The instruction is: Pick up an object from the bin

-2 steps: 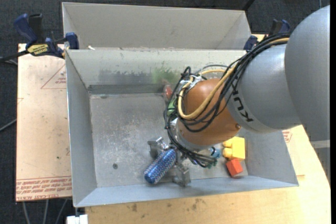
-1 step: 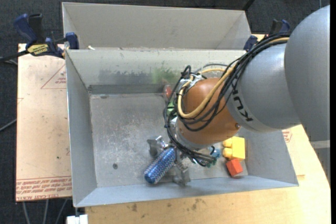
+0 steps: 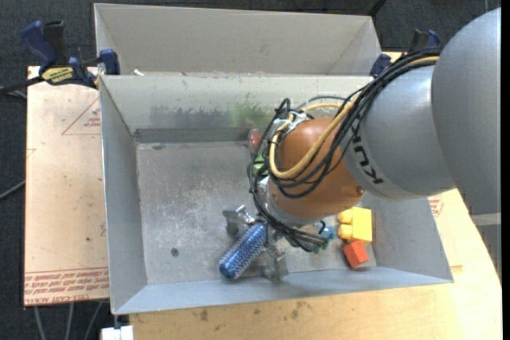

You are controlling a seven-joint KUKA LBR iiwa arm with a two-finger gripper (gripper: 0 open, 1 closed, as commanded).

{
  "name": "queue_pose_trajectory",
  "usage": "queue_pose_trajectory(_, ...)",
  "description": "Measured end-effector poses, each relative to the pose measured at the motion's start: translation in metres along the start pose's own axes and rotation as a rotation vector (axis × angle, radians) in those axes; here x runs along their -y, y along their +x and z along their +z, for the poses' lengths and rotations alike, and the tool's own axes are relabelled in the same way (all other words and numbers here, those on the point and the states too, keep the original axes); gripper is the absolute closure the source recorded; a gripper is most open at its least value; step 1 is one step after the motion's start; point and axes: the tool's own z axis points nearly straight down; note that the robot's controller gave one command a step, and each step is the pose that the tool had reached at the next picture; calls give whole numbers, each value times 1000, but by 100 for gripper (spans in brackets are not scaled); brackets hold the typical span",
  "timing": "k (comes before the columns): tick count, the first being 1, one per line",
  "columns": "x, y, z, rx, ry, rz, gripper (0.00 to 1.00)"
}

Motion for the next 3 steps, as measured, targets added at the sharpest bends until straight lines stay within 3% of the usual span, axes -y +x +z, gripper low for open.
queue_pose_trajectory(2,0,-2,0,4,-1,6,0)
queue_pose_trajectory(3,0,-1,1,2,-3,6,100)
